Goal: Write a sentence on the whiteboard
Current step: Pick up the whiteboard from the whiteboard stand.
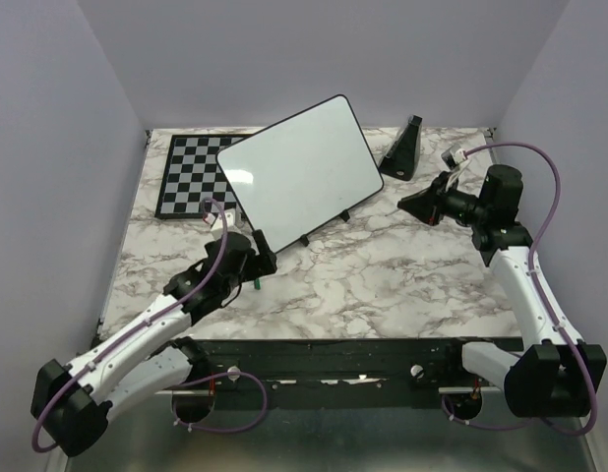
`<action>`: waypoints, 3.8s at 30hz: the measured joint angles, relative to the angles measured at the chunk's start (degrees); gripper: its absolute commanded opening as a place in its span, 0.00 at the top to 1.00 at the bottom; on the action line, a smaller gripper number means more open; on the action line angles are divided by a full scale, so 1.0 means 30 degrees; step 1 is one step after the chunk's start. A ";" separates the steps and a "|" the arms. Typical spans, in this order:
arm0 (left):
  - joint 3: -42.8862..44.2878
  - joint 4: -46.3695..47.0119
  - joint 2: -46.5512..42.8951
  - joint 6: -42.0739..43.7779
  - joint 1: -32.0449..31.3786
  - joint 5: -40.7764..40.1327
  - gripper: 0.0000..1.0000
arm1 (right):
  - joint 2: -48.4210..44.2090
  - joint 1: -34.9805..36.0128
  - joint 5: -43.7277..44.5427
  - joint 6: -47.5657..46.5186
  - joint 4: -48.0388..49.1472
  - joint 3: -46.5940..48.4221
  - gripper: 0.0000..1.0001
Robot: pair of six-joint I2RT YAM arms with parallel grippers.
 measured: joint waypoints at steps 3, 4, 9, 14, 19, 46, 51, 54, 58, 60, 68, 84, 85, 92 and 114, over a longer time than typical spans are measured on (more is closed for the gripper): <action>0.0699 0.0255 -0.1683 0.2025 0.1013 0.1829 0.01 | 0.0073 -0.0131 -0.0474 -0.0291 -0.0058 -0.0007 0.99; 0.0860 0.0415 -0.2273 0.2856 0.1872 0.2936 0.01 | 0.0087 -0.0138 -0.0765 -0.0444 -0.0073 0.0000 0.99; 0.1683 0.1523 -0.3104 0.5464 0.7504 0.8575 0.01 | 0.0299 -0.0160 -0.3949 -0.1654 -0.0510 0.0000 0.99; 0.1676 0.3075 -0.2477 0.6360 1.0805 1.3675 0.01 | 0.1122 -0.0160 -0.7759 -0.3927 -0.2273 0.0248 0.99; 0.0393 0.5421 -0.2055 0.6360 1.1497 1.7063 0.01 | 0.1894 -0.0160 -0.9639 -0.6484 -0.4874 0.0867 0.99; 0.2892 1.5883 0.9369 0.6295 1.6655 2.3533 0.14 | 0.1945 -0.0160 -1.0761 -0.8429 -0.7359 0.1413 0.99; 0.3096 1.9606 1.1985 0.4495 1.6655 2.4531 0.20 | 0.1967 -0.0160 -1.0812 -0.8437 -0.7388 0.1413 0.99; 0.3351 2.1901 1.3515 0.3271 1.6655 2.4800 0.24 | 0.2040 -0.0160 -1.0819 -0.8437 -0.7402 0.1413 0.99; 0.3840 2.5522 1.5504 0.0685 1.6655 2.5150 0.28 | 0.2062 -0.0160 -1.0819 -0.8444 -0.7410 0.1413 0.99; 0.4007 2.7460 1.6385 -0.0685 1.6648 2.5259 0.28 | 0.2091 -0.0160 -1.0834 -0.8451 -0.7431 0.1413 0.99; 0.3956 3.0928 1.7296 -0.2696 1.6466 2.5310 0.30 | 0.2390 -0.0160 -1.0856 -0.8495 -0.7453 0.1413 0.99; 0.4648 2.7795 1.7027 -0.0685 1.6065 2.4356 0.34 | 0.2718 -0.0160 -1.0863 -0.8531 -0.7461 0.1413 0.99; 0.4809 2.7634 1.7027 -0.0561 1.6058 2.4319 0.35 | 0.2725 -0.0160 -1.0863 -0.8531 -0.7461 0.1413 0.99; 0.5486 2.8021 1.7070 -0.1020 1.6058 2.4290 0.35 | 0.2732 -0.0160 -1.0863 -0.8531 -0.7461 0.1421 0.99; 0.6557 2.7780 1.7668 -0.1231 1.5431 2.3868 0.40 | 0.2776 -0.0160 -1.0870 -0.8641 -0.7599 0.1647 0.99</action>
